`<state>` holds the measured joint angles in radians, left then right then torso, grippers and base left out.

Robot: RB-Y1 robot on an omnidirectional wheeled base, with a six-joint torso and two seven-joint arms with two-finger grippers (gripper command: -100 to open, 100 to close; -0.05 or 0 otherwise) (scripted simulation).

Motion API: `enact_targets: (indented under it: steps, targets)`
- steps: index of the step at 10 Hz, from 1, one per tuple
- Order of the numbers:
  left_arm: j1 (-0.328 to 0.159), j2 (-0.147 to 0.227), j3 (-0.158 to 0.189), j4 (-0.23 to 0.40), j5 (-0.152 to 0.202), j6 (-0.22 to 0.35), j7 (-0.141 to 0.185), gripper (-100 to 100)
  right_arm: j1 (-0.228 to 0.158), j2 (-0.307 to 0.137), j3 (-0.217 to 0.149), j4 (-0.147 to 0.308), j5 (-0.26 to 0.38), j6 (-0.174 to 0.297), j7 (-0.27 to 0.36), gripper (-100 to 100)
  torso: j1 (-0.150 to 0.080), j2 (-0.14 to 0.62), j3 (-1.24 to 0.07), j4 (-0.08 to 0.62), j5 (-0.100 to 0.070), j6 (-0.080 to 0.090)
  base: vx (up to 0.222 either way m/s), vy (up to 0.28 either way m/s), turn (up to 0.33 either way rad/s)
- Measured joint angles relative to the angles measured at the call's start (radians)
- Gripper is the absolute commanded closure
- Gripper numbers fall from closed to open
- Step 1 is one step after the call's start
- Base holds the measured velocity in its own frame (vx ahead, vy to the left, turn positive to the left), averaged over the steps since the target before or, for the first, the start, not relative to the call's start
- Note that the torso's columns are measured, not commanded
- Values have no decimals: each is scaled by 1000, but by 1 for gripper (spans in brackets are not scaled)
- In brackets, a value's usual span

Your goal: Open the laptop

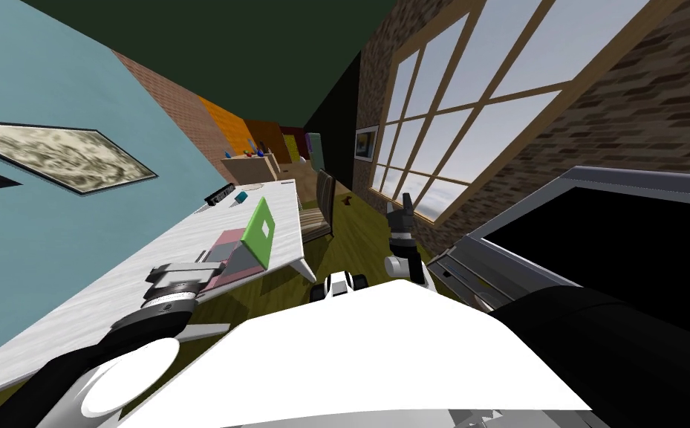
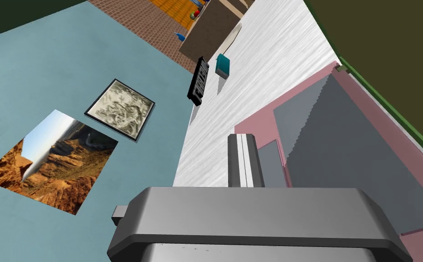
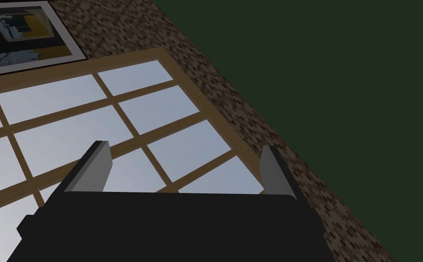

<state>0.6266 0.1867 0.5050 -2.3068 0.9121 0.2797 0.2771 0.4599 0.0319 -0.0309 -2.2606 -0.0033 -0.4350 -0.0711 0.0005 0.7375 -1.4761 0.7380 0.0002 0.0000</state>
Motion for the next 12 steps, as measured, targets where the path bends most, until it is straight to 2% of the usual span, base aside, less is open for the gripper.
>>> enact_targets:
  steps: [5,6,12]
  targets:
    - [-22,-38,12,28,76,8,85,100,0,0,0,0,0,0,0,0,-1,1,0,0,0,0,-36,73,-19]
    - [-23,-38,13,29,77,8,89,-100,0,0,0,0,0,0,0,0,-3,0,0,0,-1,0,-24,-26,-33]
    - [-88,-47,-40,149,8,-43,51,-100,0,0,0,0,0,0,0,0,0,1,0,0,0,0,-22,-71,-31]
